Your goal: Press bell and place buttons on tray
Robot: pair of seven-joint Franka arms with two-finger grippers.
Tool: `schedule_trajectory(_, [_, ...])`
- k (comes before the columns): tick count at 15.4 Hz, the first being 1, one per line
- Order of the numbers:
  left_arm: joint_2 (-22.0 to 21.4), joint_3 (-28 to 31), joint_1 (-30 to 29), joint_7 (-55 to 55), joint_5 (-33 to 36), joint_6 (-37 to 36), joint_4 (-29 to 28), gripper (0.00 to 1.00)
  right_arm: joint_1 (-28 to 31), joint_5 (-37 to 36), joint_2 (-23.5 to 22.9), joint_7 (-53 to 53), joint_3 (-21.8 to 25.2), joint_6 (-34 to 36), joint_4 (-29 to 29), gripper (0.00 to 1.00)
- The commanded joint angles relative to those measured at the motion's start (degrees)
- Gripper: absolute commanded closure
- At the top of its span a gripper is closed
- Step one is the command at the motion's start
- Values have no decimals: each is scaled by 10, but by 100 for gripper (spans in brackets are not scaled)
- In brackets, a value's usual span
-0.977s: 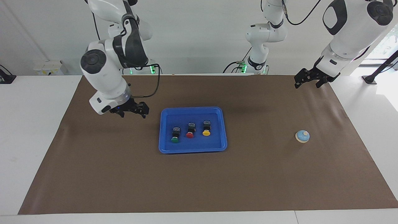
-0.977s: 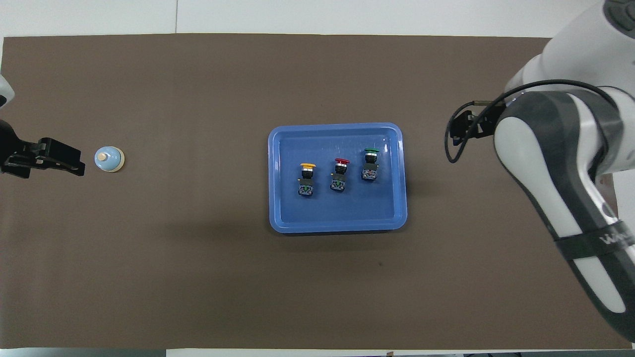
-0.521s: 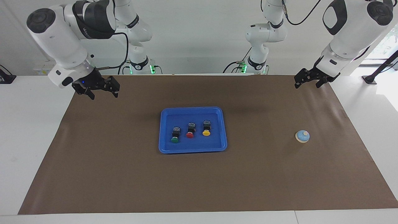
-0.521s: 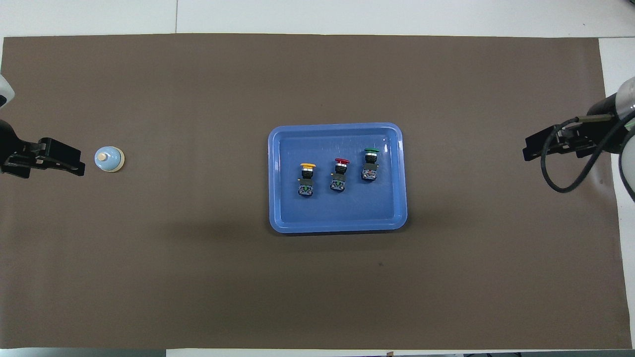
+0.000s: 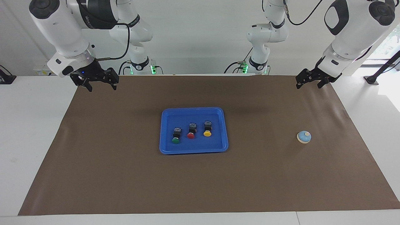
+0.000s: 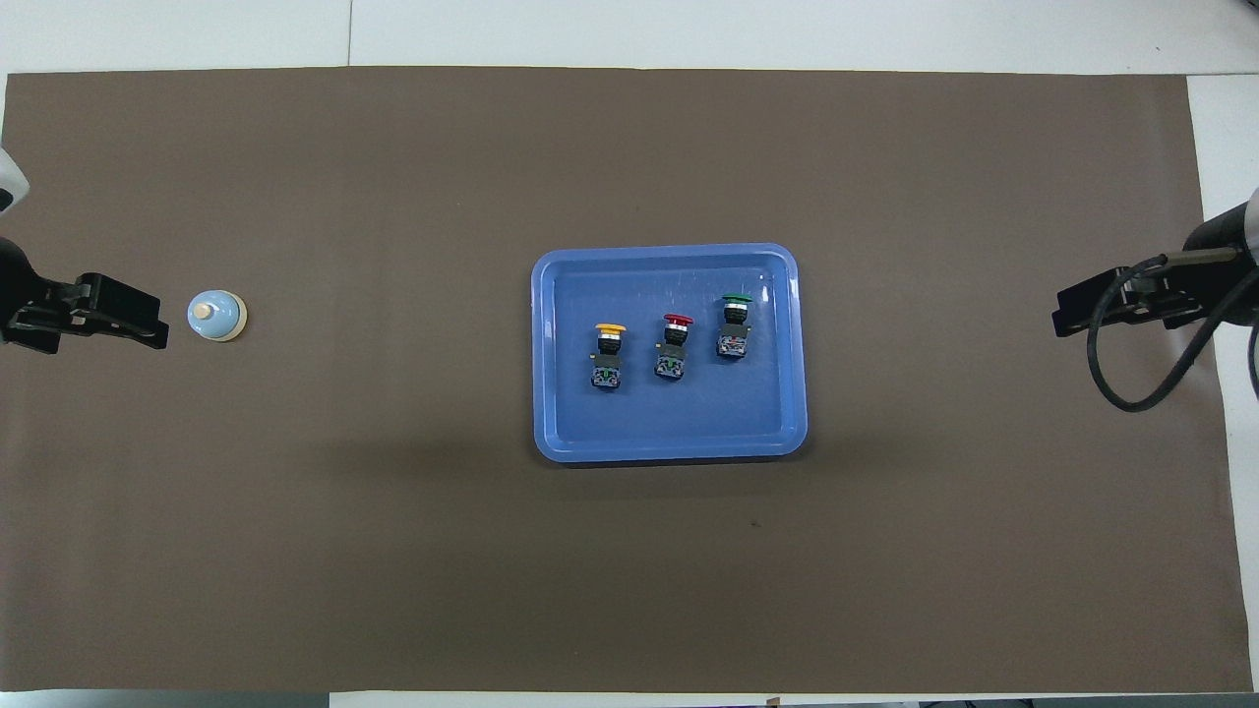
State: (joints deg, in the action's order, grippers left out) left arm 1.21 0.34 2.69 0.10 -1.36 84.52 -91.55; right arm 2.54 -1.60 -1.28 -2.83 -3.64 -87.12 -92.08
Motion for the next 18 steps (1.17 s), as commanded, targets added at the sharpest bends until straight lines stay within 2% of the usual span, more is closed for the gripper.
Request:
schedule_trajectory(1, [-4, 3, 2, -4, -1, -10, 4, 0, -3, -15, 7, -17, 3, -13, -12, 0])
schedule_trajectory(18, [-4, 3, 2, -4, -1, -9, 4, 0, 3, 6, 11, -16, 5, -3, -2, 0])
